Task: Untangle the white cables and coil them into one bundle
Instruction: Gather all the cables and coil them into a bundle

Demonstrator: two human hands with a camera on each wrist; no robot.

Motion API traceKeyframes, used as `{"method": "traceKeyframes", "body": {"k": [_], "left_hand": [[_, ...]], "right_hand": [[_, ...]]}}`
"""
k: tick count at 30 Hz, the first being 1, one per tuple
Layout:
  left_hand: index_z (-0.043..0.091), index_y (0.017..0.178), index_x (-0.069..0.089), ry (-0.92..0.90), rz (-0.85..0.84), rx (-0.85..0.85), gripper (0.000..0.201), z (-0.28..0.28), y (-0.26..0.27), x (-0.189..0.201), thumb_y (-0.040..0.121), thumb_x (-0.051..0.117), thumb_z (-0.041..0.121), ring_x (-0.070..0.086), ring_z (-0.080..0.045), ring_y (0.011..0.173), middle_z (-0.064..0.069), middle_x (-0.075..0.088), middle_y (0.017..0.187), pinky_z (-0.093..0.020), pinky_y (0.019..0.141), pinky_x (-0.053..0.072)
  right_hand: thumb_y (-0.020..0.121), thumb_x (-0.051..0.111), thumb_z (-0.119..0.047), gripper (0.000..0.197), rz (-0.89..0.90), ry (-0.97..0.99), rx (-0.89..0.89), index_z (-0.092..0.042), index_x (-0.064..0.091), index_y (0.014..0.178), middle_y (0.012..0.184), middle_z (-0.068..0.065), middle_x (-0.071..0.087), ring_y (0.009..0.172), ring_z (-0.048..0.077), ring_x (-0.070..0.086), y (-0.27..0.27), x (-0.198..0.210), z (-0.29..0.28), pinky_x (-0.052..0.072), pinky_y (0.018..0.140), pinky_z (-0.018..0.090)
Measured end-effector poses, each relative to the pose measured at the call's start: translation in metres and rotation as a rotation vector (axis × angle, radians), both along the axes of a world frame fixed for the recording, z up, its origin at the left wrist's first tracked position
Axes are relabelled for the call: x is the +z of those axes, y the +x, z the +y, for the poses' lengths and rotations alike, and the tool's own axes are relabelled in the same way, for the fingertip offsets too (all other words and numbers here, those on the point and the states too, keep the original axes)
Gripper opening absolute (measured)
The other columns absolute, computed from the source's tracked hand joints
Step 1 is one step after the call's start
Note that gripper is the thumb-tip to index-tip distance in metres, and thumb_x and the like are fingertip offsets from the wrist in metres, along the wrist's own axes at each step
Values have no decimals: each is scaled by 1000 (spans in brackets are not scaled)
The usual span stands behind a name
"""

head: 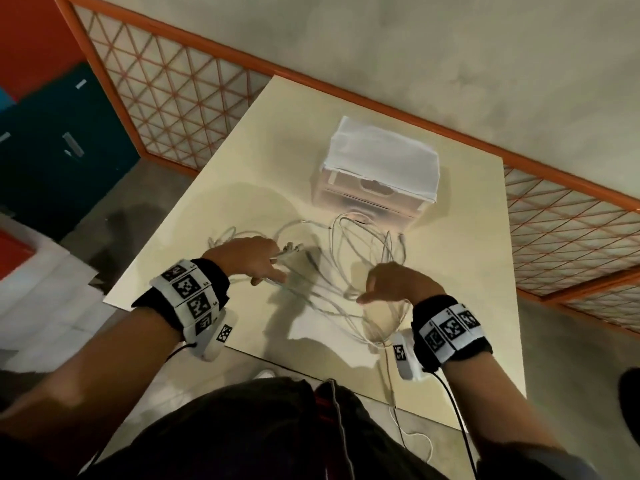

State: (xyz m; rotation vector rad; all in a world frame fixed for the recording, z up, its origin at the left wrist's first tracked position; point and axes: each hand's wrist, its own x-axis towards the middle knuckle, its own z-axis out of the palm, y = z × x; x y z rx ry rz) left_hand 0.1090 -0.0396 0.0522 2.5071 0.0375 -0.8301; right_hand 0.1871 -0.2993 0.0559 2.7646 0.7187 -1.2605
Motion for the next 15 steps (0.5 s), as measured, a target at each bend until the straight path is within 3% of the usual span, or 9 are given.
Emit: {"method": "traceKeyframes", "body": {"k": [2,4,6,8,10,12,15], "left_hand": [[15,71,41,7,-12,11,40,0,-6,0,84,64,45,47,-8,46,4,53,49,-29,56,33],[12,82,44,96,-31,-11,41,-3,-12,-4,86,60,49,50,-15,61,1,53,65,-30,62,34],[9,92,48,173,-50,-39,45,-8,-17,-8,88,55,53,52,-19,71,-2,53,75,-29,66,34],[9,89,48,114,-26,-12,43,-9,-22,-13,89,55,51,52,-13,61,0,56,64,-29,61,34],[11,82,45,-13,18,45,38,-5,-27,-16,89,57,47,51,-6,52,3,57,54,-27,57,34],[14,77,43,-88,40,73,35,-3,-32,-16,91,57,42,54,-5,53,1,62,55,-27,60,35],[13,74,42,-109,22,87,32,-3,-30,-16,95,51,34,54,-11,63,-9,74,80,-27,63,34]], "right_hand": [[91,61,-36,35,-11,197,-51,-2,65,83,73,10,69,70,24,67,7,10,25,51,69,29],[94,57,-29,29,-54,311,-25,-3,63,82,68,8,66,63,21,62,12,8,53,47,64,27],[95,54,-19,23,-130,414,21,3,64,93,90,18,69,87,29,64,19,-6,75,45,76,32],[96,49,-10,25,-163,470,28,5,62,111,116,23,62,110,35,58,26,-25,91,38,92,34],[99,41,-8,39,-166,387,35,4,43,136,139,23,45,129,34,44,32,-43,104,25,104,29],[100,35,-10,52,-216,252,100,3,18,147,154,22,22,143,32,23,36,-61,111,12,113,29],[99,40,-11,63,-209,199,107,1,4,149,159,21,5,148,32,6,41,-79,111,7,118,34]]}}
